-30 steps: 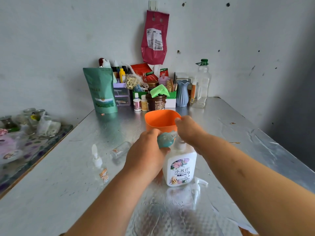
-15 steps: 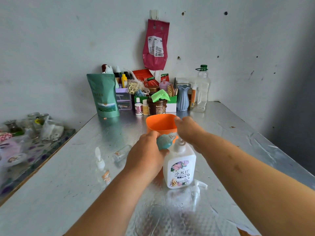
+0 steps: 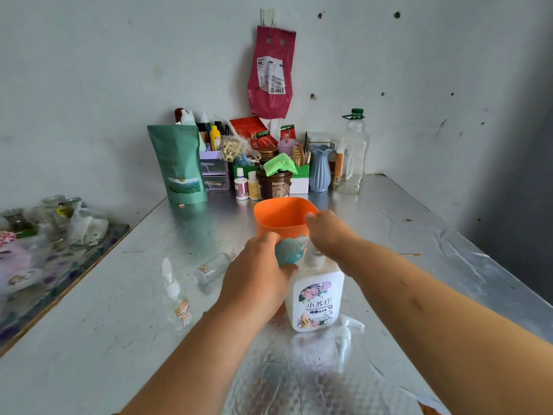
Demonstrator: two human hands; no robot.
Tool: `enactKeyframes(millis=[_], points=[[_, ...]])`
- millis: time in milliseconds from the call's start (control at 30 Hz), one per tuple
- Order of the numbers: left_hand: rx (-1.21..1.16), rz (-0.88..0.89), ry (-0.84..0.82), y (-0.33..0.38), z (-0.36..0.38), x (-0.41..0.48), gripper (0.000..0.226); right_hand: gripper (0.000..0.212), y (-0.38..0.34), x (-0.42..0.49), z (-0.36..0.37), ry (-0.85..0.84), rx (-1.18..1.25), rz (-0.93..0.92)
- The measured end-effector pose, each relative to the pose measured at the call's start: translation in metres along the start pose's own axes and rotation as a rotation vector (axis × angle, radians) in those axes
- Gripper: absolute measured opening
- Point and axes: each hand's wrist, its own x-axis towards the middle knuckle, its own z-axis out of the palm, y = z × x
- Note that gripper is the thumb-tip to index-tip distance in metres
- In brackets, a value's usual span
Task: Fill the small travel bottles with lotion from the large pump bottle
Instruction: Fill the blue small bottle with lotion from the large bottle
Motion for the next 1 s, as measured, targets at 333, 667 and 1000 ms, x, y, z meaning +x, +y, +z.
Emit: enactKeyframes(millis=[333,667,1000], points=[[0.001,0.000,0.008,0.002,-0.008,-0.003,0.040,0.041,-0.015,-0.022,-0.018,0.038,-0.122,-0.058],[0.001,-0.001,0.006,0.002,-0.003,0.000,0.041,0.037,-0.007,-0.010,-0.010,0.012,-0.118,-0.030],[0.029,-0.017,-0.014,0.002,-0.005,-0.003,0.041,0.040,-0.011,-0.022,-0.016,0.014,-0.161,-0.034]])
